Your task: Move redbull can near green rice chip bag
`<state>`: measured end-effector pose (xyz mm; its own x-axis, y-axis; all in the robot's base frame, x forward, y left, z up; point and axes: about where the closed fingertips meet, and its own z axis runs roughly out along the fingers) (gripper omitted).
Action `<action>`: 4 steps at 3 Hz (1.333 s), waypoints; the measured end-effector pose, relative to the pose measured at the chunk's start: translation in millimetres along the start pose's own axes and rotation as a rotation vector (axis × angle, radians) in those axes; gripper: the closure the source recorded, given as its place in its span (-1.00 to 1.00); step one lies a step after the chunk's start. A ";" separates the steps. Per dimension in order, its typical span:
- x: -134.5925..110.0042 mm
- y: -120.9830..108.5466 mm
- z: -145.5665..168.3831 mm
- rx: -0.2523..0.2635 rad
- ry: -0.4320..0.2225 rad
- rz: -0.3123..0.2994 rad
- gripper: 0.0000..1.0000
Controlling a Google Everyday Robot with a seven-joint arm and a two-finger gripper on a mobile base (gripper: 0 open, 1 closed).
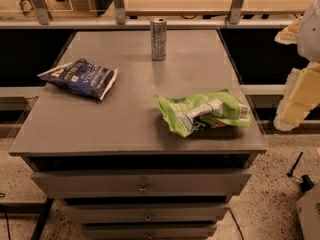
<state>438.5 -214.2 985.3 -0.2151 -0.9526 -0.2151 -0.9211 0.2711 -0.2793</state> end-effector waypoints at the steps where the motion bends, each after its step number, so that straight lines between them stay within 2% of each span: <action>1: 0.0 0.0 0.0 0.000 0.000 0.000 -1.00; 2: -2.5 -5.7 1.1 0.009 -0.023 0.006 -1.00; 3: -13.3 -27.2 11.5 0.013 -0.094 0.023 -1.00; 4: -32.3 -63.9 29.3 0.013 -0.228 0.059 -1.00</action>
Offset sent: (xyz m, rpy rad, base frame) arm 0.0148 0.0007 -0.0028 0.0504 -0.0120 -0.0027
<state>513.8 -196.7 982.7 -0.1886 -0.8795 -0.4370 -0.9046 0.3287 -0.2712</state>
